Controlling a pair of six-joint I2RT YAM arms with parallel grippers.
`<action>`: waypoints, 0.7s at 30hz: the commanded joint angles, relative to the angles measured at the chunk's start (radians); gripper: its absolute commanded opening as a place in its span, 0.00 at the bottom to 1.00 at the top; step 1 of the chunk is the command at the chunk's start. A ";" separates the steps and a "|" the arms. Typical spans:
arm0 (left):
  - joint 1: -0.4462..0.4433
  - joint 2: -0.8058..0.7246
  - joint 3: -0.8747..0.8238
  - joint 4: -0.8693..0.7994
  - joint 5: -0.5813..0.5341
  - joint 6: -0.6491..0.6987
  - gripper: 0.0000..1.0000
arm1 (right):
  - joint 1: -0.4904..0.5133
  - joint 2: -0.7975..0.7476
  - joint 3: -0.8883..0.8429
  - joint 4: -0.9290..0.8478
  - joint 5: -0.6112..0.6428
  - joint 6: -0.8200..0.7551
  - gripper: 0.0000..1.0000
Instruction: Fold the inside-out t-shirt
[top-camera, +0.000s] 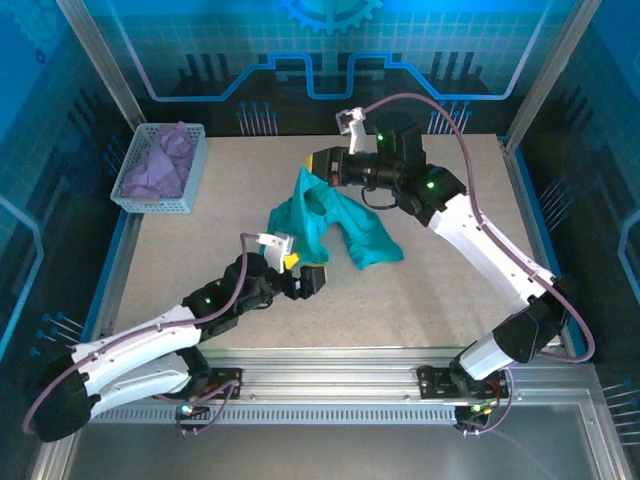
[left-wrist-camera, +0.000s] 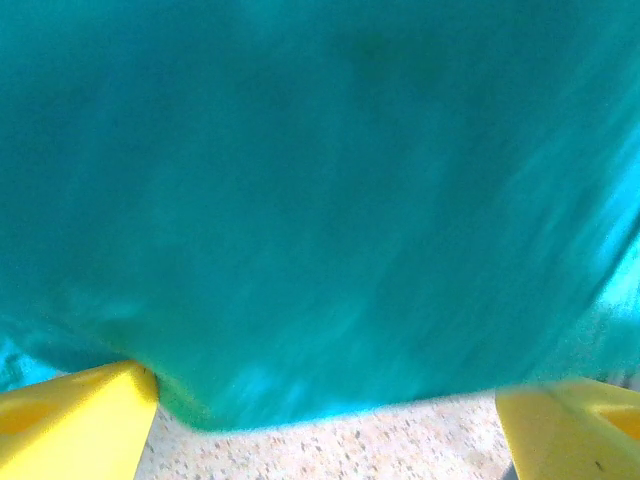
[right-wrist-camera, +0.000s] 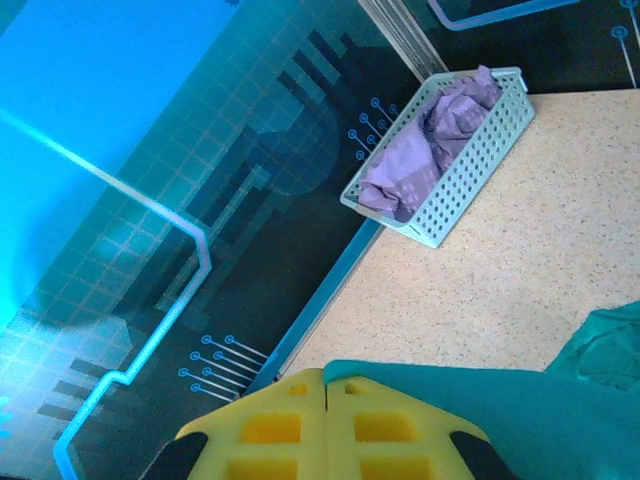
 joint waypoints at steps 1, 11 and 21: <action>-0.007 0.044 0.065 0.013 -0.133 0.076 0.88 | 0.007 0.029 0.010 0.026 -0.003 0.027 0.00; -0.007 0.133 0.128 -0.010 -0.231 0.087 0.36 | -0.004 0.038 0.005 -0.030 0.039 -0.026 0.00; 0.036 -0.057 0.102 -0.107 -0.065 0.111 0.00 | -0.022 0.110 0.048 -0.259 0.380 -0.276 0.01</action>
